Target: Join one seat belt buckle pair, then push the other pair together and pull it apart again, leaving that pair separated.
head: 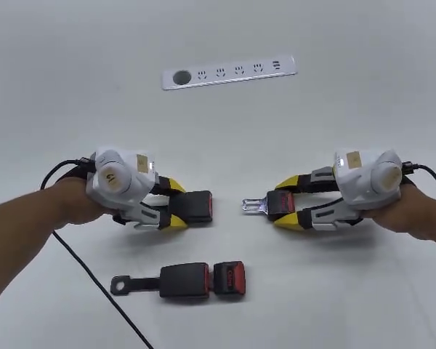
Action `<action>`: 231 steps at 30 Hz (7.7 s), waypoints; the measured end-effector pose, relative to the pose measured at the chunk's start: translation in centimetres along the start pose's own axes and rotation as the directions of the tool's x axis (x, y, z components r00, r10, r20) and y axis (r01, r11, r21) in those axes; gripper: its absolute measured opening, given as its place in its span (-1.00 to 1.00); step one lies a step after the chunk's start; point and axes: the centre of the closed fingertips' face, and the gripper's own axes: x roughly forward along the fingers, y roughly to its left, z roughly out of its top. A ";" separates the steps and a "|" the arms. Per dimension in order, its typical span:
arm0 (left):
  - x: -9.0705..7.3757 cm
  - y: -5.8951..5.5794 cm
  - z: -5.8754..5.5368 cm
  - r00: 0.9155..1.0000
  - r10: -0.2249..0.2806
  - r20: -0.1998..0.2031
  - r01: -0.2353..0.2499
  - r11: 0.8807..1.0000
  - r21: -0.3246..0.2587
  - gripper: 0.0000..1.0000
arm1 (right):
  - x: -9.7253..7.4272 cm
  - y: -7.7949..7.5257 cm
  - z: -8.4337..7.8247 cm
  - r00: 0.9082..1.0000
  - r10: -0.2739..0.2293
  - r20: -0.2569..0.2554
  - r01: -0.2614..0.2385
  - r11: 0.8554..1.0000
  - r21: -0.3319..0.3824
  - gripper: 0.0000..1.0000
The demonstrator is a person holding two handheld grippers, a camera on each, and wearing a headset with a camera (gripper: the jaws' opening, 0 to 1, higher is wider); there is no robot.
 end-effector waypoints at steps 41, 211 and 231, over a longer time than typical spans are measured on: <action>0.4 0.1 0.1 1.000 -0.017 -0.023 0.018 0.999 0.041 -0.32 | 5.4 0.5 3.2 1.000 0.028 -0.004 -0.028 0.999 -0.029 -0.28; -4.9 1.6 1.7 0.931 0.346 0.117 -0.290 0.895 -0.338 0.78 | -5.0 -2.9 1.1 0.891 -0.449 -0.064 0.452 0.869 0.202 0.68; -12.0 -3.4 1.3 0.803 0.575 0.156 -0.415 0.729 -0.545 0.87 | -6.7 1.1 5.9 0.808 -0.588 0.034 0.553 0.777 0.299 0.79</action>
